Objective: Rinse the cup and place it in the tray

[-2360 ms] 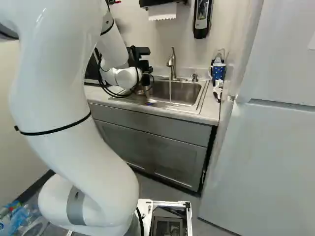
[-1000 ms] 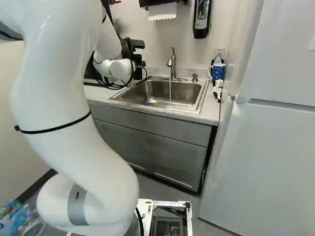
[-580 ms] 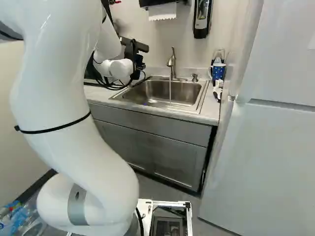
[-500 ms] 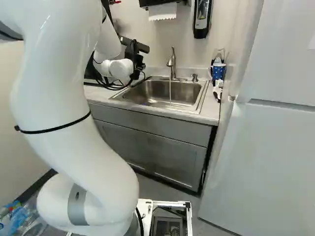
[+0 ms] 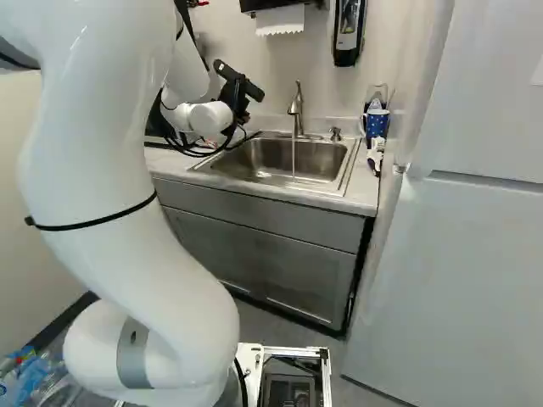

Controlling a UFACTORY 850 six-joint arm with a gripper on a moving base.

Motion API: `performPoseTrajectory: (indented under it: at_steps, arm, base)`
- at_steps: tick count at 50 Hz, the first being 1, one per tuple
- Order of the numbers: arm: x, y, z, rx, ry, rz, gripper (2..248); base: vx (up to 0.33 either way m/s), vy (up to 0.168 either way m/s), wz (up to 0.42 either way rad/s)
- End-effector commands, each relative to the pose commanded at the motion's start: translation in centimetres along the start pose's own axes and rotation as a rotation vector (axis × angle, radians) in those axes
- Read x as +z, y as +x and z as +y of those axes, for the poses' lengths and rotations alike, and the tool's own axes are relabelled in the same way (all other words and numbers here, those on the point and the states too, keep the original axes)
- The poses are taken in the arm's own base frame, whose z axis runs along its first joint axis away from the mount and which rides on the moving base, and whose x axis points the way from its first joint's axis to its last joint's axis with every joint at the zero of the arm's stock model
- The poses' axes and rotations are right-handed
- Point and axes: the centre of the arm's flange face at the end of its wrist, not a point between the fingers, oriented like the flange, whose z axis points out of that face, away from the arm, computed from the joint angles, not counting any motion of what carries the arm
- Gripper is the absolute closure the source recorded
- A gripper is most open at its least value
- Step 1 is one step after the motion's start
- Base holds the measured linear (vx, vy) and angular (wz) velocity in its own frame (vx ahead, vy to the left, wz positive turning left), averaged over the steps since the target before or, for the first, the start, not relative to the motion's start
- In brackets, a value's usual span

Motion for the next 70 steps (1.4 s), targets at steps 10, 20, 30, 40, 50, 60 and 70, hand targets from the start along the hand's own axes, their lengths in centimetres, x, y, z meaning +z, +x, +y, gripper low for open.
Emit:
performPoseTrajectory:
  at_steps: [10, 20, 30, 40, 50, 60, 70]
  arm:
    - [0.00, 0.00, 0.00, 0.105, 0.000, 0.000, 125]
    - [0.00, 0.00, 0.00, 0.213, 0.000, 0.000, 125]
    - [0.00, 0.00, 0.00, 0.315, 0.000, 0.000, 125]
    - [0.00, 0.00, 0.00, 0.421, 0.000, 0.000, 125]
    - [0.00, 0.00, 0.00, 0.526, 0.000, 0.000, 125]
    - [0.00, 0.00, 0.00, 0.631, 0.000, 0.000, 125]
    - [0.00, 0.00, 0.00, 0.737, 0.000, 0.000, 125]
  base:
    - [0.000, 0.000, 0.000]
    - [0.000, 0.000, 0.000]
    - [0.000, 0.000, 0.000]
    - [0.000, 0.000, 0.000]
    - [0.000, 0.000, 0.000]
    - [0.000, 0.000, 0.000]
    - [0.000, 0.000, 0.000]
